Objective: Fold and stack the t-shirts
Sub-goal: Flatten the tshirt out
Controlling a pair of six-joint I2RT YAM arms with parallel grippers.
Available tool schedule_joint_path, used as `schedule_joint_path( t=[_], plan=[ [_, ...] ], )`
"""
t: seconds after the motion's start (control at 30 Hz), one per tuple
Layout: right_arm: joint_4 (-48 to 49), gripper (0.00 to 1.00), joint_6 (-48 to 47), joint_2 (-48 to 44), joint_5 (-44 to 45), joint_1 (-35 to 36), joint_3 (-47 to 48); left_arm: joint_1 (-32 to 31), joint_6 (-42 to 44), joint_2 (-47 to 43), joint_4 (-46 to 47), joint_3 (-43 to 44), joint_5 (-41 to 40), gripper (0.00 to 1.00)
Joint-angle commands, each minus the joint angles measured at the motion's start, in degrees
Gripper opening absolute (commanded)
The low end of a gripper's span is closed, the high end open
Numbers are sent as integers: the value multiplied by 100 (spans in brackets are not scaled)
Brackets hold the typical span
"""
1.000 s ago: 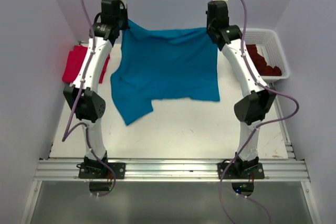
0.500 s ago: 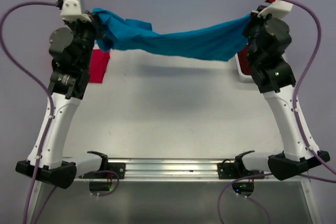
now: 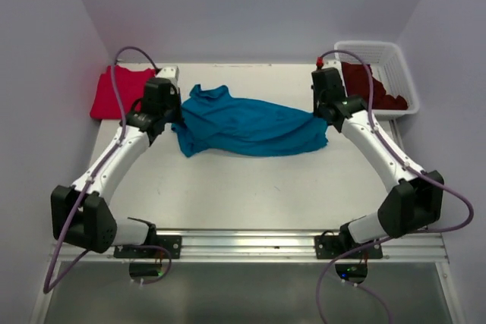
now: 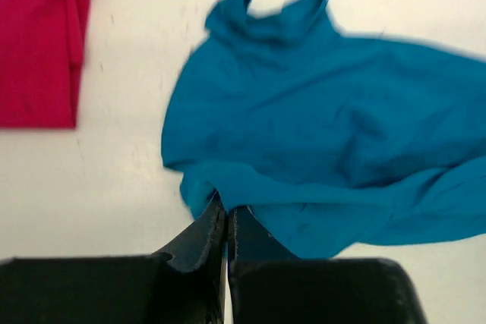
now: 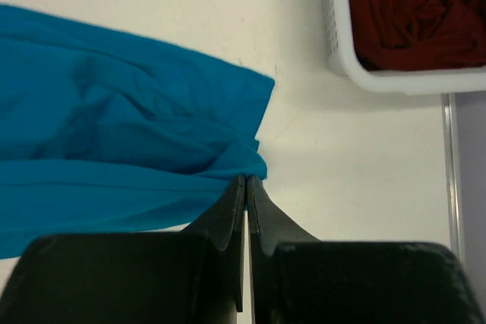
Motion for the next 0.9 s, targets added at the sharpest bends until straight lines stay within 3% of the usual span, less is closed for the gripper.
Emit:
schedule_joint_path(
  t=[0.0, 0.3, 0.53, 0.73, 0.87],
  plan=[
    [-188, 0, 279, -635, -48, -8, 684, 24, -63, -511, 65, 817, 79, 0],
    [-848, 0, 534, -1179, -707, 45, 465, 15, -186, -1073, -700, 844, 396, 0],
    [416, 0, 403, -3138, -1006, 220, 34, -55, -125, -2531, -244, 1396, 511, 0],
    [1126, 0, 7, -4122, -1524, 221, -228, -64, 147, -3033, -507, 2231, 722, 0],
    [1586, 0, -221, -4845, -1393, 221, -380, -55, 314, -3183, -823, 2952, 626, 0]
  ],
)
